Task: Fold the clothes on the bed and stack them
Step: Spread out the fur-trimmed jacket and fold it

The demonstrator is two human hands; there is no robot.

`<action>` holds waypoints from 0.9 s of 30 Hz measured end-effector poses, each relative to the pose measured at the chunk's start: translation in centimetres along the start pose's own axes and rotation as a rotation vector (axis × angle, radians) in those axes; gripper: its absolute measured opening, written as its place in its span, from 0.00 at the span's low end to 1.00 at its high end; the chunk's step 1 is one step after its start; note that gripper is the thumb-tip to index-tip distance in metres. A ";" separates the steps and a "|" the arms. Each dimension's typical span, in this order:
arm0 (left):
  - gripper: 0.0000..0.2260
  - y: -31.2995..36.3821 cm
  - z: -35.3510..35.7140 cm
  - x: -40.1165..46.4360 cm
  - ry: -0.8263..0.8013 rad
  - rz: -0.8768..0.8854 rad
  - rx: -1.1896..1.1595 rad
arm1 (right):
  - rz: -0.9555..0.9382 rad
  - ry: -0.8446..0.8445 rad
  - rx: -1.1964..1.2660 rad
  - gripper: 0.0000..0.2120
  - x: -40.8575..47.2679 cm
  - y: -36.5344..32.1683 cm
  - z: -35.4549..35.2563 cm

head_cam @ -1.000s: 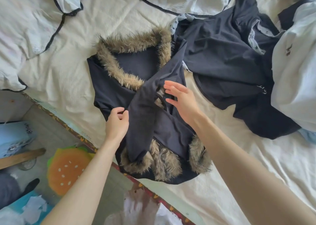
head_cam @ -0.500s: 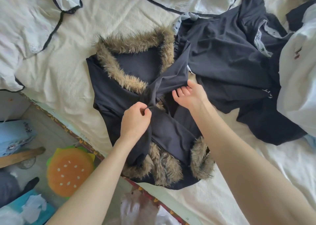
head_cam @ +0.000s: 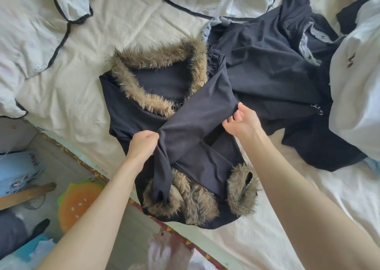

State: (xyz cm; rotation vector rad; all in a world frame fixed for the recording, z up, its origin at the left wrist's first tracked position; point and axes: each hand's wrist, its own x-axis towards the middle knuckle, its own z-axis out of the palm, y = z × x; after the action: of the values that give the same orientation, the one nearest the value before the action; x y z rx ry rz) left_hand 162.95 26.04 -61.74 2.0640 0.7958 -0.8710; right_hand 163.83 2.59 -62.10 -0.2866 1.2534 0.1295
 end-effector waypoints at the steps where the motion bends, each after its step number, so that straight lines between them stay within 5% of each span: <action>1: 0.10 0.1 -0.1 -0.2 0.031 0.035 0.091 | 0.003 -0.010 0.017 0.11 -0.1 -0.1 0.1; 4: 0.07 1.1 -0.2 -1.1 0.202 0.233 0.376 | -0.012 -0.021 -0.055 0.11 -0.4 0.3 0.4; 7: 0.07 4.2 0.6 -1.2 0.320 0.529 0.372 | -0.015 0.001 -0.136 0.09 -0.1 0.7 0.5; 13: 0.12 12.5 5.7 1.2 0.092 0.900 0.409 | -0.047 -0.023 -0.227 0.15 0.6 0.3 -1.4; 20: 0.21 17.2 11.5 4.3 0.096 0.805 0.528 | 0.003 -0.113 -0.281 0.10 2.0 -0.7 -2.1; 23: 0.14 18.3 12.5 5.0 0.171 0.744 0.639 | -0.012 -0.086 -0.224 0.09 2.4 -1.4 -2.1; 27: 0.14 19.5 12.4 6.1 0.088 0.464 0.137 | 0.051 -0.055 -0.054 0.11 2.5 -2.3 -1.9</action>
State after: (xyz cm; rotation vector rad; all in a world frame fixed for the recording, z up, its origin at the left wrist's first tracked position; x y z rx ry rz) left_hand 177.24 7.13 -64.95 2.2887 0.2799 -0.5902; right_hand 163.44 -0.28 -64.69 -0.2964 1.2043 0.2137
